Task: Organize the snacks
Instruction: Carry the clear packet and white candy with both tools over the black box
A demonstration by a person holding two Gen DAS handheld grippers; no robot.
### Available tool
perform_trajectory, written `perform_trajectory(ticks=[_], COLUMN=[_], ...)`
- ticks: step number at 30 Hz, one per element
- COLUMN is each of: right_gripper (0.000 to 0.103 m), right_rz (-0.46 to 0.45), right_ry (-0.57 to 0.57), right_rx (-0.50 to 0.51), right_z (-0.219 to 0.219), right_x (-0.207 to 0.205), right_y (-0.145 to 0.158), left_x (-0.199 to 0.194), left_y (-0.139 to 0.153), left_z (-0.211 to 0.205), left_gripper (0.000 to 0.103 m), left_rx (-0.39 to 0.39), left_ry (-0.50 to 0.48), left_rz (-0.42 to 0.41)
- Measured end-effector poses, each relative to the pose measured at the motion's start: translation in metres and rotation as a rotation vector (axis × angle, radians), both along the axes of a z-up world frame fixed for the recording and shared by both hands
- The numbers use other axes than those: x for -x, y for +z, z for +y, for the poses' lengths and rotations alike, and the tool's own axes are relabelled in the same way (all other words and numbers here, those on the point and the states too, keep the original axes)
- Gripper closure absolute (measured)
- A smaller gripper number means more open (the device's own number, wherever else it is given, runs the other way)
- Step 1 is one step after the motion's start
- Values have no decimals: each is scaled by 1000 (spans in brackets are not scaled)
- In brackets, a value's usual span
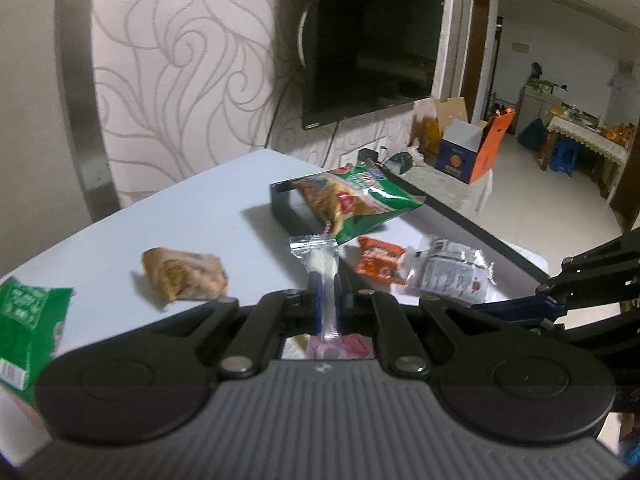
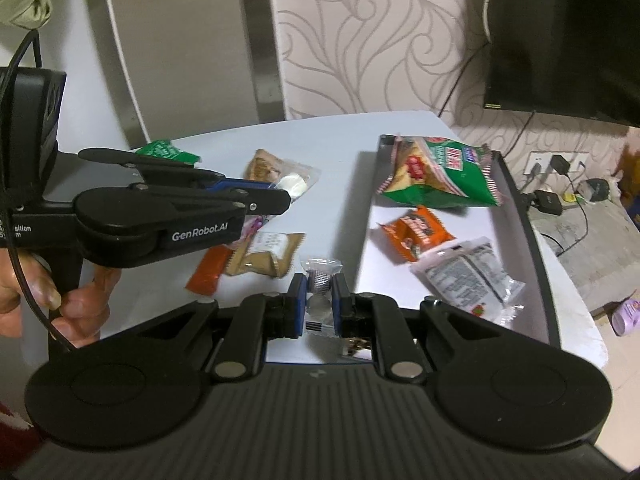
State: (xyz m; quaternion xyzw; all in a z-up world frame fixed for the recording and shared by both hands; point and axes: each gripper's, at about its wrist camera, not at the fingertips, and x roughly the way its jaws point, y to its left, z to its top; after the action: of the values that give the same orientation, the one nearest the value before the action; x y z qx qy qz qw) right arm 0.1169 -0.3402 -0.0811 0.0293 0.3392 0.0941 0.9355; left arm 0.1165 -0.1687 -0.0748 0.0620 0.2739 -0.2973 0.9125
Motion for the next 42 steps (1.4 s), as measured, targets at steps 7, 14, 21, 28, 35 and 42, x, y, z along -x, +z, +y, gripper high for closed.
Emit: perform_trajectory(ticks=[7, 14, 21, 28, 35, 42], right_gripper=[87, 87, 87, 87, 87, 87], right_rz=[4, 17, 25, 46, 63, 74], right_ry=[-51, -82, -111, -127, -130, -129], right_rx=[3, -2, -10, -13, -13, -13], right_z=[-21, -38, -51, -60, -65, -70], right_x=[0, -4, -9, -13, -18, -23], right_y=[-3, -8, -12, -17, -22, -26], left_x=[-6, -14, -23, -31, -37, -41], left_y=[-3, -4, -8, -12, -20, -25], left_z=[-25, -49, -67, -79, -87, -94], left_gripper=[94, 94, 93, 93, 93, 93], left_rx=[-1, -6, -16, -20, -29, -35], left_ry=[-43, -82, -111, -124, -126, -125], left_rz=[7, 4, 7, 19, 33, 40])
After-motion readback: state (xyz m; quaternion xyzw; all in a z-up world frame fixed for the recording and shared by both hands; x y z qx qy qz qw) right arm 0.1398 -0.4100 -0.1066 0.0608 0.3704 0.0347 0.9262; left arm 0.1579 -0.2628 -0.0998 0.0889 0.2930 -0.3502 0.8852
